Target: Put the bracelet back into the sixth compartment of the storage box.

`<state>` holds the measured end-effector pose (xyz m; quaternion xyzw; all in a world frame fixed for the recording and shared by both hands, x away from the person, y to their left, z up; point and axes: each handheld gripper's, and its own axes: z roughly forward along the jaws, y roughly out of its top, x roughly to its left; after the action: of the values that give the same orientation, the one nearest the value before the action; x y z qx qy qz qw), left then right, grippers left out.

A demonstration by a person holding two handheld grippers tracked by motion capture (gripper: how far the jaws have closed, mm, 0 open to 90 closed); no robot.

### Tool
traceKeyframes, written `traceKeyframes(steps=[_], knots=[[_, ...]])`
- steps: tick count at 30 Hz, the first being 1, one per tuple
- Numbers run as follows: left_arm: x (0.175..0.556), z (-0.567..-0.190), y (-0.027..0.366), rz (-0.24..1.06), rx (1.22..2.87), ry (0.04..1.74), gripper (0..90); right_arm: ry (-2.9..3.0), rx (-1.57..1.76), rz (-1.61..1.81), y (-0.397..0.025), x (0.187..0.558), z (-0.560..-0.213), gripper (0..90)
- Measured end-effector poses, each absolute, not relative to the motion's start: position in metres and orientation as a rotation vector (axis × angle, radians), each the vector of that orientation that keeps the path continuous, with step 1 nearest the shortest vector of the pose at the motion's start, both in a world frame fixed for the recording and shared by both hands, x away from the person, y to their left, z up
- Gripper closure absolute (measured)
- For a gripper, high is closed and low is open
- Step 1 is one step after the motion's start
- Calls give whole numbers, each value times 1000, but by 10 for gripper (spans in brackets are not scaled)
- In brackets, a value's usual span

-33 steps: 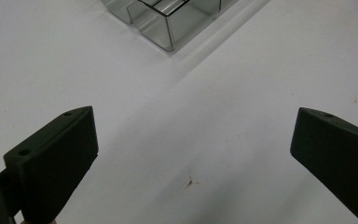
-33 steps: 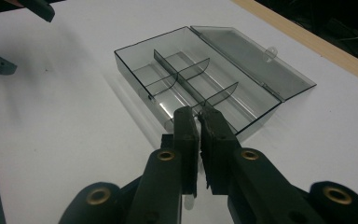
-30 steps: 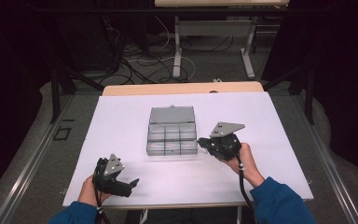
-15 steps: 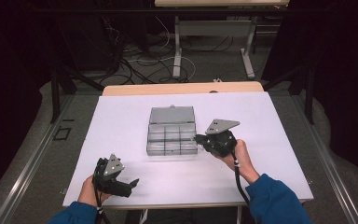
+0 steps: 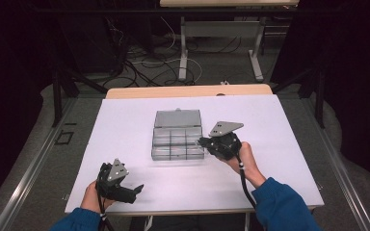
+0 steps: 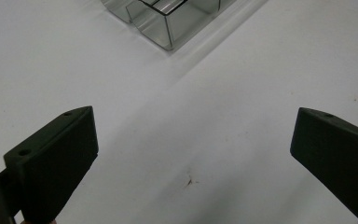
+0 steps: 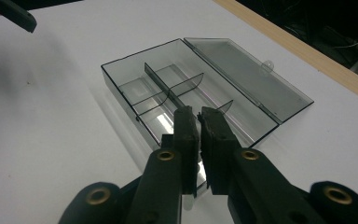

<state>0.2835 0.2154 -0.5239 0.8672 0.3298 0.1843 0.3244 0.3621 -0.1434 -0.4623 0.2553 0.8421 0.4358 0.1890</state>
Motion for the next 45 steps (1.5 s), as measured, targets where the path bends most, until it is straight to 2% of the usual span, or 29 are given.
traceKeyframes(steps=[45], knots=[[284,-524,215,486,2277,859,8,2377,748,1213,-124,380,-472,854]])
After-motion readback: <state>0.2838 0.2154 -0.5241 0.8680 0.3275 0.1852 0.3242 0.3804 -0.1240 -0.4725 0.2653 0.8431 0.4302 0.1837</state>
